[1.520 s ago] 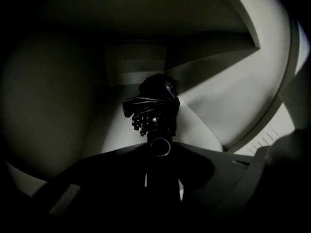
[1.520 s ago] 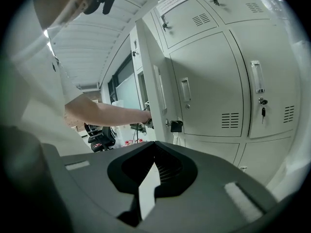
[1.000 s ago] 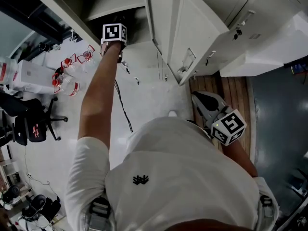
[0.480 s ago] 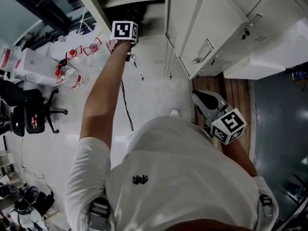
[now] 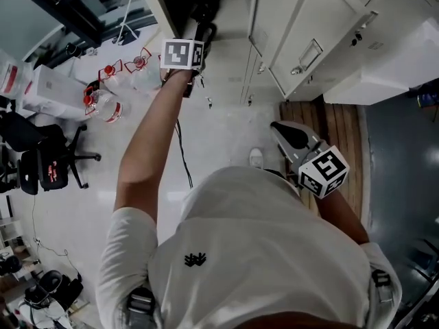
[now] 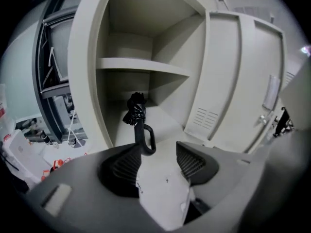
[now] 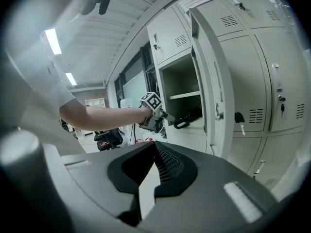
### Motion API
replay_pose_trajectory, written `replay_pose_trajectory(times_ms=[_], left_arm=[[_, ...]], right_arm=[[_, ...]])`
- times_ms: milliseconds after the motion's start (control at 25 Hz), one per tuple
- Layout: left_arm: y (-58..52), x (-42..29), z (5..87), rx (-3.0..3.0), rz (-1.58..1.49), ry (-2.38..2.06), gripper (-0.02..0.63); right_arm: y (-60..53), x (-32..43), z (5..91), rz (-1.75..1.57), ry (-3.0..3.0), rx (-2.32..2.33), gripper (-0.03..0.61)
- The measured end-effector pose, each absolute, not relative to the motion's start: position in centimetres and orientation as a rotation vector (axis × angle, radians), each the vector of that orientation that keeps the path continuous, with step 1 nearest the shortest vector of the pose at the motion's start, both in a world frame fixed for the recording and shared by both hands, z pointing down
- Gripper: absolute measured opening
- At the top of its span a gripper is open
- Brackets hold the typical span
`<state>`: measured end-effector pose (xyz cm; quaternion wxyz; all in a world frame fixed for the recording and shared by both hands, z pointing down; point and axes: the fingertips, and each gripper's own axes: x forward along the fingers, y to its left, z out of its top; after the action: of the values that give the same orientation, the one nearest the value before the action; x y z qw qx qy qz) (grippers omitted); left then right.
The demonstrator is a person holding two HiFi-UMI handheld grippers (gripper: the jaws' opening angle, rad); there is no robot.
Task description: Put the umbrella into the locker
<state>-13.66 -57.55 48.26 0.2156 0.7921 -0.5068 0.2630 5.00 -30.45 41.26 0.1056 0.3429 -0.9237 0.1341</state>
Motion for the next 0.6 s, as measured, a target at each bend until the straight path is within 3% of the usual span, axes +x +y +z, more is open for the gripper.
replay_pose_trajectory(times_ms=[240, 600], left_arm=[[-51.5, -14.3, 47.0, 2.283, 0.676, -1.318, 0.274], [-41.4, -16.5, 45.8, 2.403, 0.573, -1.223, 0.167]], right_arm=[[-28.1, 1.9, 41.5, 0.389, -2.709, 1.018, 0.000], [-24.0, -1.8, 42.0, 0.377, -2.692, 1.045, 0.000]])
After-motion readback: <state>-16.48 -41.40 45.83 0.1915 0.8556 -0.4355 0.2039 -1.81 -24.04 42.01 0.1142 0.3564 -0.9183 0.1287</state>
